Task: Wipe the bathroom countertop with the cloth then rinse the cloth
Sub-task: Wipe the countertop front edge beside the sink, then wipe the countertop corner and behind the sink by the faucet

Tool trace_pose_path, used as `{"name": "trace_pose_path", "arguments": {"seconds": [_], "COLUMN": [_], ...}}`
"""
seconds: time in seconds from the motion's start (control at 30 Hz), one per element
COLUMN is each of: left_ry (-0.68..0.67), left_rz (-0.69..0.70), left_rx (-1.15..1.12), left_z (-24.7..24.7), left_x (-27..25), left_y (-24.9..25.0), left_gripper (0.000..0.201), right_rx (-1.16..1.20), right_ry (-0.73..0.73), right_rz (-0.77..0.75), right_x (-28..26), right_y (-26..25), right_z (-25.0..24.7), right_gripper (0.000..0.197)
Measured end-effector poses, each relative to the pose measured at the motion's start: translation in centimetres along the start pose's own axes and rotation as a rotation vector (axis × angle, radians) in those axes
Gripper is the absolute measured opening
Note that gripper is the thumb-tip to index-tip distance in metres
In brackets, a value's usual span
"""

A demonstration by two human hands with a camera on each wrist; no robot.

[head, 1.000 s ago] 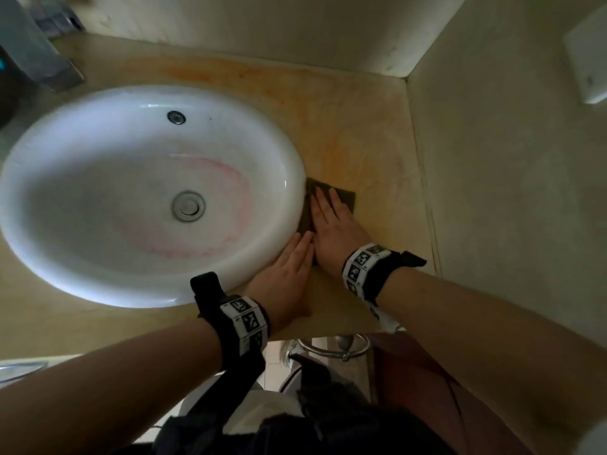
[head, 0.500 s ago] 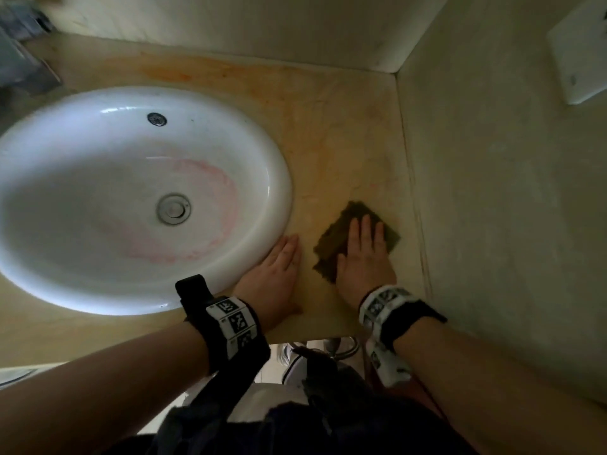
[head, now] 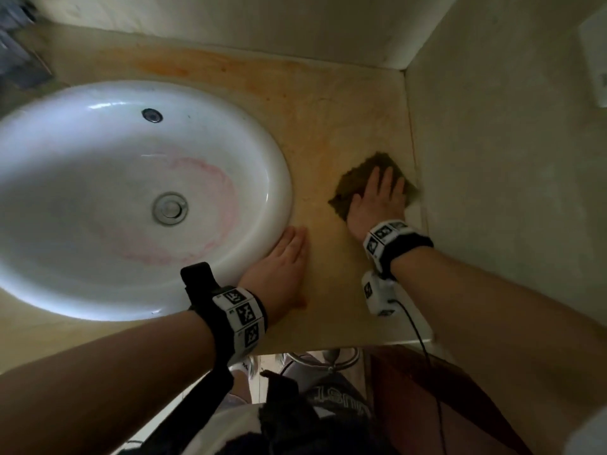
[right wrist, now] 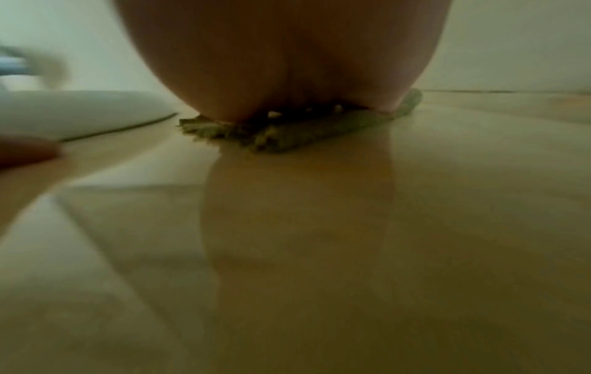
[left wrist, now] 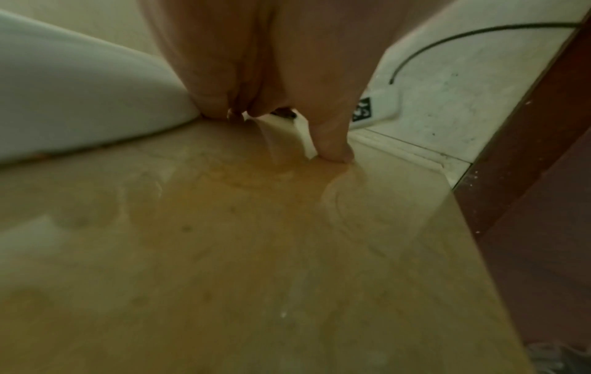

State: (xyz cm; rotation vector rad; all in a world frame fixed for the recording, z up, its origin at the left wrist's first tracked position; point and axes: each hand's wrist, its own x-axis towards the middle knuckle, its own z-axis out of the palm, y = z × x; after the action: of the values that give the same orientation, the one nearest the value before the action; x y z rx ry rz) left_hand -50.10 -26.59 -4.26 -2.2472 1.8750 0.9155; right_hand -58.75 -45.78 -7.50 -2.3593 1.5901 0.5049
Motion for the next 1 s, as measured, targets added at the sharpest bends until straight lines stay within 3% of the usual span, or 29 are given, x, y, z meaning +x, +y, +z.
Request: {"name": "trace_pose_path", "arguments": {"seconds": [0.13, 0.23, 0.4, 0.73, 0.87, 0.9, 1.0], "left_ry": [0.001, -0.018, -0.011, -0.044, -0.084, -0.045, 0.258], "left_rz": [0.0, 0.012, 0.065, 0.024, 0.028, 0.017, 0.065], "left_rx": [0.064, 0.075, 0.144, 0.06, 0.001, -0.084, -0.155], "left_z": [-0.1, -0.2, 0.0, 0.5, -1.1, -2.1, -6.1], "left_x": [0.2, 0.1, 0.1, 0.5, -0.1, 0.0, 2.0], "left_y": [0.0, 0.0, -0.2, -0.4, -0.6, -0.7, -1.4], "left_gripper": [0.111, 0.106, 0.097, 0.105, 0.093, 0.081, 0.047], "right_rx": [-0.13, -0.226, -0.262, -0.229, -0.213, -0.155, -0.064], "right_ry": [-0.019, -0.063, -0.136, -0.052, -0.069, -0.058, -0.016], "right_rz": [-0.4, -0.548, -0.448, -0.612, -0.601, -0.566, -0.383], "right_x": [0.1, -3.4, -7.9, 3.0, 3.1, 2.2, -1.0], "right_y": [-6.1, -3.9, 0.9, -8.0, -8.5, -8.0, -4.8], "right_z": [-0.1, 0.7, 1.6, -2.1, -3.3, -3.4, -2.7], "right_gripper": [0.068, 0.067, 0.07, 0.066, 0.066, 0.067, 0.075]}}
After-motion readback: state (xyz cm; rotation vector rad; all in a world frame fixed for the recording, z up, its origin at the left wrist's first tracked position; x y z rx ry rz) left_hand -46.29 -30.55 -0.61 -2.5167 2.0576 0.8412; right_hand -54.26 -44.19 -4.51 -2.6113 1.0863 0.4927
